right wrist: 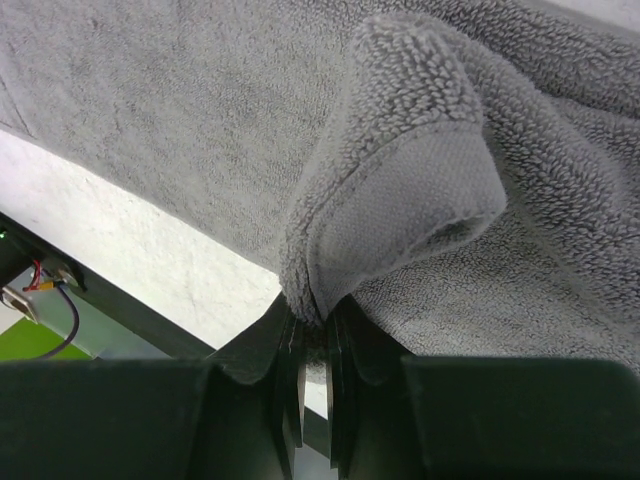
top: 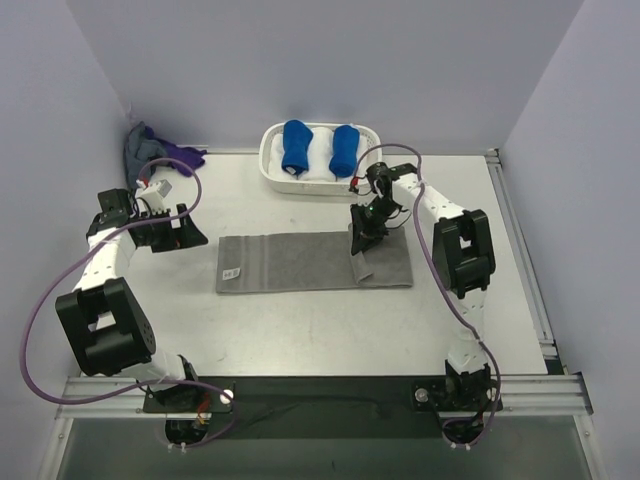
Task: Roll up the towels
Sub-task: Fold the towel
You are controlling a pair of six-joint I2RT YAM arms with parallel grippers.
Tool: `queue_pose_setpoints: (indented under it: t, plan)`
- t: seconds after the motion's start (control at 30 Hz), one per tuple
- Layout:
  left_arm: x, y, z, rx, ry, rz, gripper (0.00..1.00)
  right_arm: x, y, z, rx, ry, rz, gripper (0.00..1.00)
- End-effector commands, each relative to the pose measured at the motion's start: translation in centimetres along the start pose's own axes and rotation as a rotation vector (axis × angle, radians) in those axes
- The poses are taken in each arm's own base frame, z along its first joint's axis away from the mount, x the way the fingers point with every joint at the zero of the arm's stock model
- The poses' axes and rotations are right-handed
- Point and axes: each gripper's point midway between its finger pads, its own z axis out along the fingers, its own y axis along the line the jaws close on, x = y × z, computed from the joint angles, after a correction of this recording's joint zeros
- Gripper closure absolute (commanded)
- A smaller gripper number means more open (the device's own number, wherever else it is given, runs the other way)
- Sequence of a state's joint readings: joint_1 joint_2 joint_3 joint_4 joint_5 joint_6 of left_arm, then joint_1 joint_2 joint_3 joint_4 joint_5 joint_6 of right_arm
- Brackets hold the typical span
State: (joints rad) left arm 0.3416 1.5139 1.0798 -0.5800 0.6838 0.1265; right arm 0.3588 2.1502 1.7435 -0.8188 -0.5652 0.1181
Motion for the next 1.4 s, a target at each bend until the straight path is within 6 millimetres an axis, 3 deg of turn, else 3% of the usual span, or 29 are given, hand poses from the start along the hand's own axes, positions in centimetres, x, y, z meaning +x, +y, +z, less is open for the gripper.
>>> queue_pose_setpoints:
  t: [0.0, 0.23, 0.27, 0.3, 0.4, 0.5, 0.6, 0.7, 0.8, 0.93, 0.97, 1.07, 1.17, 1.2, 1.37]
  plan:
    - [-1.2, -0.3, -0.6, -0.01, -0.032, 0.035, 0.03, -0.3, 0.6, -0.2, 0.013, 0.002, 0.011, 1.0]
    - [-1.2, -0.3, -0.6, -0.008, -0.033, 0.043, 0.02, 0.0, 1.3, 1.0, -0.002, 0.034, 0.005, 0.98]
    - [-1.1, -0.3, -0.6, -0.009, -0.032, 0.044, 0.03, 0.0, 1.6, 1.0, -0.013, 0.035, 0.001, 0.92]
    - [-1.2, -0.4, -0.6, -0.008, -0.034, 0.049, 0.03, 0.0, 2.2, 1.1, -0.022, 0.037, -0.012, 0.79]
    - [-1.2, -0.5, -0.7, -0.004, -0.038, 0.052, 0.03, -0.3, 3.9, 0.2, -0.08, 0.019, -0.038, 0.59]
    - [-1.1, -0.8, -0.7, 0.004, -0.036, 0.051, 0.03, -0.7, 5.5, -1.8, -0.146, -0.021, -0.075, 0.52]
    - [-1.1, -1.2, -0.7, 0.011, -0.037, 0.059, 0.03, -0.8, 6.1, -4.0, -0.21, -0.058, -0.087, 0.57]
    - [-0.9, -1.8, -0.6, 0.038, -0.035, 0.089, 0.03, -1.4, 3.7, -4.9, -0.146, -0.097, -0.066, 0.73]
    - [-0.3, -2.9, 0.0, 0.06, -0.017, 0.137, 0.05, -1.9, 1.4, -4.3, -0.087, -0.096, -0.046, 0.81]
    - [1.0, -4.2, 1.0, 0.084, 0.026, 0.178, 0.24, -1.9, -2.0, -1.7, 0.007, -0.047, -0.027, 0.83]
    - [1.4, -4.4, 1.4, 0.088, 0.041, 0.179, 0.34, -1.9, -2.3, -1.1, 0.015, -0.036, -0.023, 0.84]
    - [3.4, -4.9, 3.0, 0.103, 0.116, 0.164, 0.52, -1.2, -3.4, 1.3, 0.041, 0.014, -0.001, 0.85]
    - [5.8, -5.4, 4.8, 0.113, 0.205, 0.155, 0.6, 0.0, -2.9, 2.9, 0.047, 0.055, -0.011, 0.86]
    - [6.4, -5.3, 5.2, 0.102, 0.229, 0.156, 0.61, 1.5, -2.7, 3.6, 0.053, 0.094, -0.014, 0.86]
    - [8.2, -5.1, 7.1, 0.095, 0.314, 0.137, 0.62, 4.6, -0.9, 2.2, 0.022, 0.114, -0.048, 0.85]
